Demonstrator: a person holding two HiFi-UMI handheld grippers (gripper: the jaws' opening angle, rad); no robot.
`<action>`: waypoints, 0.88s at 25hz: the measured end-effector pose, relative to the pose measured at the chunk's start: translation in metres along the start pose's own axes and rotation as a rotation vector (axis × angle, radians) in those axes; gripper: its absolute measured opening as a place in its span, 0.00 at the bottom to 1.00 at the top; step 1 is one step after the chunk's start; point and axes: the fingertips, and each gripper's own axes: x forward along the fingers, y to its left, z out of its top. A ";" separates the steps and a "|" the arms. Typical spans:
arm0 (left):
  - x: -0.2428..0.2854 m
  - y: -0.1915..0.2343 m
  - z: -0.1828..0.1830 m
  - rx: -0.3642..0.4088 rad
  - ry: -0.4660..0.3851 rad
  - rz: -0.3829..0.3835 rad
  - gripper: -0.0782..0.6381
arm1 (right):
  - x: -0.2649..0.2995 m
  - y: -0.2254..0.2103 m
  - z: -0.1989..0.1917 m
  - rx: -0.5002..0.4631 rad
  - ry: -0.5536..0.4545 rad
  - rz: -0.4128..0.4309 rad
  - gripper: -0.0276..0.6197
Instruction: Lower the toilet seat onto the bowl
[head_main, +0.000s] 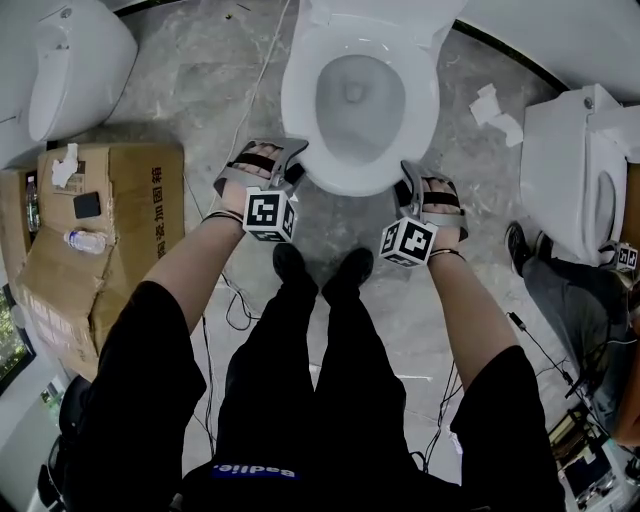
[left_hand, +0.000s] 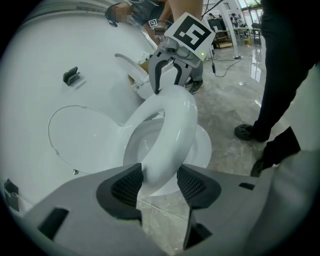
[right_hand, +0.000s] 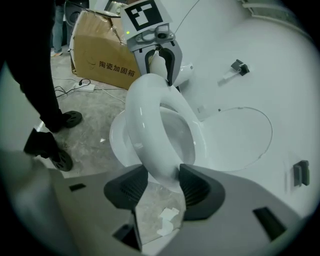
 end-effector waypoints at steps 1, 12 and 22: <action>0.003 -0.007 -0.002 0.005 0.002 -0.011 0.40 | 0.003 0.007 -0.001 -0.004 0.004 0.014 0.34; 0.041 -0.058 -0.022 0.080 -0.005 -0.109 0.41 | 0.043 0.063 -0.013 0.001 0.055 0.131 0.38; 0.061 -0.083 -0.034 0.055 0.014 -0.172 0.41 | 0.066 0.088 -0.017 -0.012 0.089 0.194 0.38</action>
